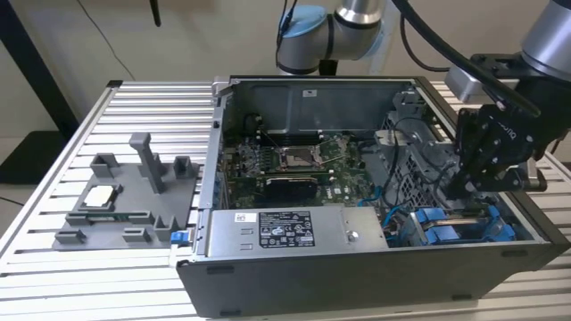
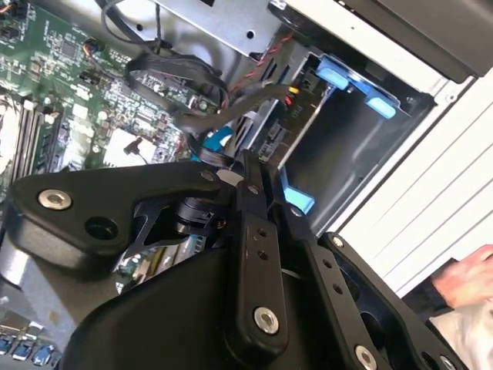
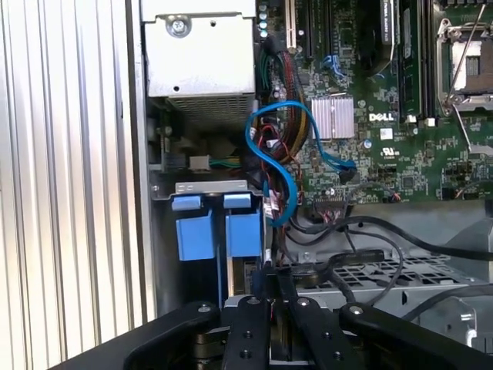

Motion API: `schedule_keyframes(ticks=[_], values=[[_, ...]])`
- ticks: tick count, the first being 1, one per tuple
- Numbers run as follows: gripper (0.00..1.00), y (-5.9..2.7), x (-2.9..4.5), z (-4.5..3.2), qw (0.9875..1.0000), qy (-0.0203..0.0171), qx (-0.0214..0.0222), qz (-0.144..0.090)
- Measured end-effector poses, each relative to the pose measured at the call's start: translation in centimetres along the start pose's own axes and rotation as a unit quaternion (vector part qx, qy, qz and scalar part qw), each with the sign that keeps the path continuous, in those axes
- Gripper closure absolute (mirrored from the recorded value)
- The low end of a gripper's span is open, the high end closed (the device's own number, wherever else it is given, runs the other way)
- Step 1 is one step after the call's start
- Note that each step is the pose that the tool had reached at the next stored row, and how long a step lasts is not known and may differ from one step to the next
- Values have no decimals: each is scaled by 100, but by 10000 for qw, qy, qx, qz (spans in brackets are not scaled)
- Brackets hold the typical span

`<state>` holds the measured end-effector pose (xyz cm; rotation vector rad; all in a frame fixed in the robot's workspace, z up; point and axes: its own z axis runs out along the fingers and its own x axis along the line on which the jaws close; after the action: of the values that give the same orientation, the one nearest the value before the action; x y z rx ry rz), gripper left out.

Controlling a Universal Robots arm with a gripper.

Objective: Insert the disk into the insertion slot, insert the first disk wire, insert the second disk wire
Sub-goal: 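Insert the second disk wire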

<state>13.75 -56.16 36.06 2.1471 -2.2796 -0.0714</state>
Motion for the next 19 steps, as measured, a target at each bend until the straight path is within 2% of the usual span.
schedule_keyframes(ticks=[4, 14, 16, 19], values=[[84, -4, 51, 1, 10000, 0, 0, 0], [84, -4, 57, 5, 10000, 8, 11, 0], [84, -2, 58, 18, 10000, 11, 62, 2], [84, 3, 59, 40, 9998, 12, 186, 8]])
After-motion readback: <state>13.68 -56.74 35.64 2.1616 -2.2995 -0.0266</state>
